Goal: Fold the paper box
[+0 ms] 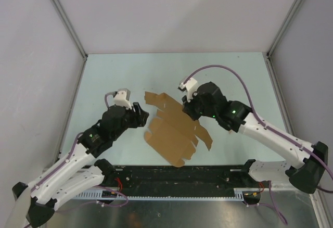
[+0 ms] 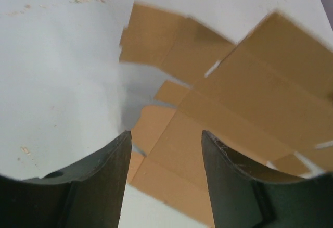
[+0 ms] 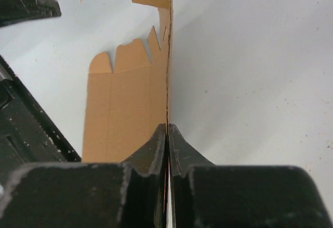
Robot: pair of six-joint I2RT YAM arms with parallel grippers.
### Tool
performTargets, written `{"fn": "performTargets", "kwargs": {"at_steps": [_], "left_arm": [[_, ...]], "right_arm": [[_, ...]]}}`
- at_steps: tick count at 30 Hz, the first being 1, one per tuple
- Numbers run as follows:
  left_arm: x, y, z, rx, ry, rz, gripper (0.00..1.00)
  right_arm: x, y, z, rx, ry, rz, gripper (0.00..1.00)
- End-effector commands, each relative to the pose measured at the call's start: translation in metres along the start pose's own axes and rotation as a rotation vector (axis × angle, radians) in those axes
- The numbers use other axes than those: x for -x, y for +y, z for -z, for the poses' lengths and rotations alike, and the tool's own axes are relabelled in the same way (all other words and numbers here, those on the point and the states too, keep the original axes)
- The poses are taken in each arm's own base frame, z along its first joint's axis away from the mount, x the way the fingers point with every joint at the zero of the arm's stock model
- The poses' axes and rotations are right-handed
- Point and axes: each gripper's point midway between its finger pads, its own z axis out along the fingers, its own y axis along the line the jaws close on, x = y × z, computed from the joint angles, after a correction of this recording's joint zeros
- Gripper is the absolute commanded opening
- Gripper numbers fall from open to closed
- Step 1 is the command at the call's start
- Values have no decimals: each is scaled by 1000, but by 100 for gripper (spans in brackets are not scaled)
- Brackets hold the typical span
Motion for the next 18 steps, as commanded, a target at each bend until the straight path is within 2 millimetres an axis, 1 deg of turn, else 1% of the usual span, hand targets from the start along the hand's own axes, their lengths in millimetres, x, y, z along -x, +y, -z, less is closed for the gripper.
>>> {"fn": "performTargets", "kwargs": {"at_steps": [1,2,4,5,7,8,9,10,11,13,14,15,18], "left_arm": [[2,-26,1,-211,-85,-148,62],[6,-31,1,-240,-111,-159,63],[4,-34,1,-277,-118,-216,63],[4,-43,3,-330,-123,-238,64],[3,-53,5,-393,-123,-311,65],[1,-61,8,-444,-116,-335,66],[4,-64,8,-453,-119,-352,67],[5,-66,7,-460,-122,-378,69],[1,-67,3,-467,-98,-395,71],[4,-71,0,-476,-97,-436,74],[-1,-70,-5,-472,-73,-449,76],[0,-72,-6,-483,-74,-475,77],[0,-69,-11,-459,-62,-504,80]], "right_arm": [[17,4,34,131,-72,0,7],[19,1,38,138,-81,-7,7],[21,9,47,203,-95,-7,6],[24,12,54,239,-112,-11,6],[24,15,59,273,-119,-17,3],[26,19,64,306,-127,-18,2],[25,20,66,321,-127,-19,1],[25,23,68,336,-128,-19,1],[26,28,71,369,-131,-16,0],[26,32,74,397,-126,-17,0],[26,36,77,420,-127,-14,0],[27,38,80,430,-128,-13,0],[29,40,86,439,-137,-4,0]]}}
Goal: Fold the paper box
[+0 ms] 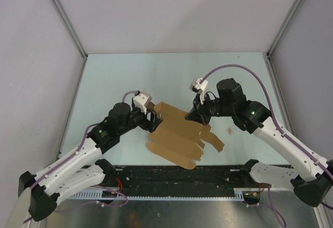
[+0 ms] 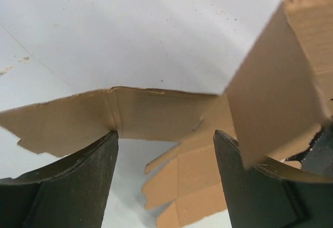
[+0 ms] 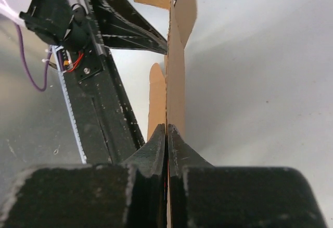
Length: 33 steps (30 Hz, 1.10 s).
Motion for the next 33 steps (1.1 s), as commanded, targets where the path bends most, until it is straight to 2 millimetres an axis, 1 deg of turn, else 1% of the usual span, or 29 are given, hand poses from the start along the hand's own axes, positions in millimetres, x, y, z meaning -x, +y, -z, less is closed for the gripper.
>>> {"fn": "performTargets", "kwargs": {"at_steps": [1,6,14,15,20,24,26,30,33], "left_arm": [[27,-6,0,-44,-54,-117,80],[18,-5,0,-43,-24,-132,81],[9,-23,5,-152,-4,-150,80],[9,-24,5,-165,-2,-174,80],[4,-35,6,-239,21,-187,78],[-3,-34,8,-237,51,-189,76],[-5,-32,9,-228,65,-197,75],[-15,-24,11,-196,114,-208,75],[-18,-23,13,-188,123,-214,75]], "right_arm": [[19,21,18,79,-56,46,0],[24,28,25,111,-74,53,0],[27,31,29,132,-82,53,0],[27,31,29,134,-81,52,0],[29,28,31,119,-87,51,0],[28,26,31,112,-84,50,0],[27,23,31,98,-82,48,0],[26,17,31,70,-75,47,0],[26,16,30,65,-76,44,0]]}}
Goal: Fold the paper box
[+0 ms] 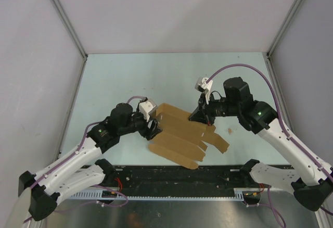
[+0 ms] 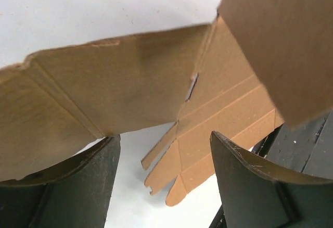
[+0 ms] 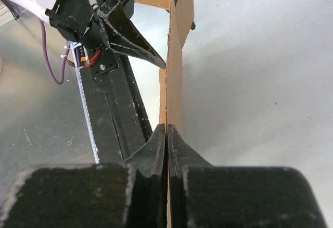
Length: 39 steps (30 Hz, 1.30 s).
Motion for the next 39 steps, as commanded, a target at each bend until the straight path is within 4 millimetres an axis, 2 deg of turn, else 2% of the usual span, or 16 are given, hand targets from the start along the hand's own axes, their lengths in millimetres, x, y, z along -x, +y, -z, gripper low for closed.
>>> {"fn": "performTargets", "kwargs": {"at_steps": [1,20,25,32,39], "left_arm": [[12,-1,7,-9,-16,-72,75],[9,0,-6,-10,33,0,45],[5,-1,-9,-21,51,15,29],[4,-2,-9,-21,51,27,27],[6,8,-14,77,47,215,25]], "right_arm": [[23,5,12,-9,-62,49,0],[27,10,9,22,-73,36,0],[27,10,8,23,-71,32,0],[29,9,8,13,-81,23,0],[43,9,-2,-45,-126,-3,0]]}}
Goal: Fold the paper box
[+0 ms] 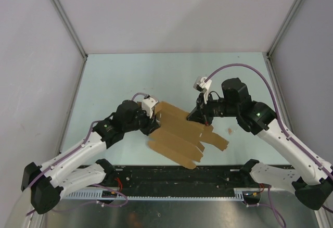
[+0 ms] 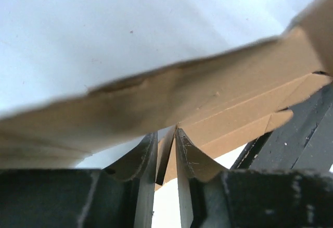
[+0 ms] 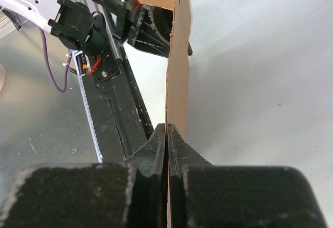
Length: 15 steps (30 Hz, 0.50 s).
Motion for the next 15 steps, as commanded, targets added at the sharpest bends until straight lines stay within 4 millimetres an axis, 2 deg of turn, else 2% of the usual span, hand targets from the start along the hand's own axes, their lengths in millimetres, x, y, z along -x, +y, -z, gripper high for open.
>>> {"fn": "performTargets", "kwargs": {"at_steps": [1,2,7,15], "left_arm": [[19,6,-1,68,-40,134,24],[19,10,-4,95,-37,160,23],[19,13,-12,128,-25,281,17],[26,22,-7,196,-72,351,20]], "right_arm": [[41,9,0,-41,-125,26,0],[43,5,-2,-82,-135,9,0],[52,14,-9,-104,-170,-10,0],[48,1,-13,-210,-164,-47,0]]}}
